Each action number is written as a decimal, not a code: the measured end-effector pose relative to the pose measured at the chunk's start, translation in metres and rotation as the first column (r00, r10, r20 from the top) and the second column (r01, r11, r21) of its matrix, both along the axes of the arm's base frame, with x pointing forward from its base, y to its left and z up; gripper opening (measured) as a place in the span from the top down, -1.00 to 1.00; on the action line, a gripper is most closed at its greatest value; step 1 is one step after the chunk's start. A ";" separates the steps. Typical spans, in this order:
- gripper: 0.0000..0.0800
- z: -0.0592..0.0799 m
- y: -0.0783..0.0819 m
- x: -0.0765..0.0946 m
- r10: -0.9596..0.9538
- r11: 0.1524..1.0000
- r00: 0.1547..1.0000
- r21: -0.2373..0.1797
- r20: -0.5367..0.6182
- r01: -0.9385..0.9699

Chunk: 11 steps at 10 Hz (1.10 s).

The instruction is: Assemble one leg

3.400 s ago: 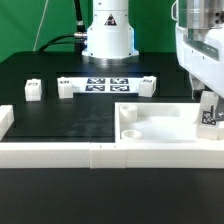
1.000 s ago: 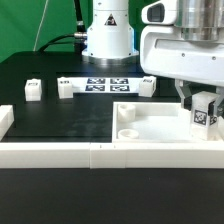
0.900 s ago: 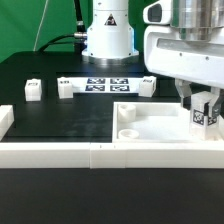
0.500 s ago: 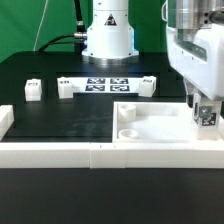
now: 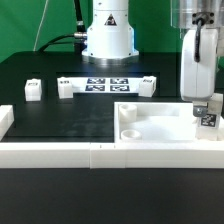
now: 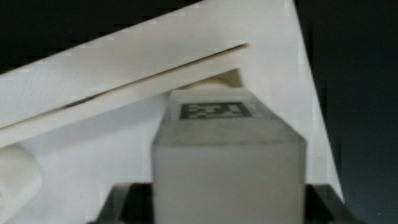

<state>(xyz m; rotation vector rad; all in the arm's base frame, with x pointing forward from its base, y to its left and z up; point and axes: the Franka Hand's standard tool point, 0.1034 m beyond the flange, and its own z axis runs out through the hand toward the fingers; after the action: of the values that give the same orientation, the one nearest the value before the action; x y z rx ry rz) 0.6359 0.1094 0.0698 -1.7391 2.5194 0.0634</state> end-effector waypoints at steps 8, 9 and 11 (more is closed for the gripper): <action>-0.62 -0.003 0.005 -0.002 0.481 0.876 0.876 -0.029 0.031 -0.481; -0.62 -0.004 0.007 -0.004 0.536 0.844 0.844 -0.019 0.012 -0.536; -0.62 -0.002 0.007 -0.003 0.708 0.706 0.706 -0.029 0.014 -0.707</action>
Offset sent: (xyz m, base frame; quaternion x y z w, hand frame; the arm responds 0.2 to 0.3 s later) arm -0.0005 0.0048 0.0043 0.0047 -0.0107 -0.0230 0.9997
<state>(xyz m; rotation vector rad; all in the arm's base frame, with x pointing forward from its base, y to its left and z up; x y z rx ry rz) 0.6328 0.1164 0.0678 -2.5849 1.6675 0.0579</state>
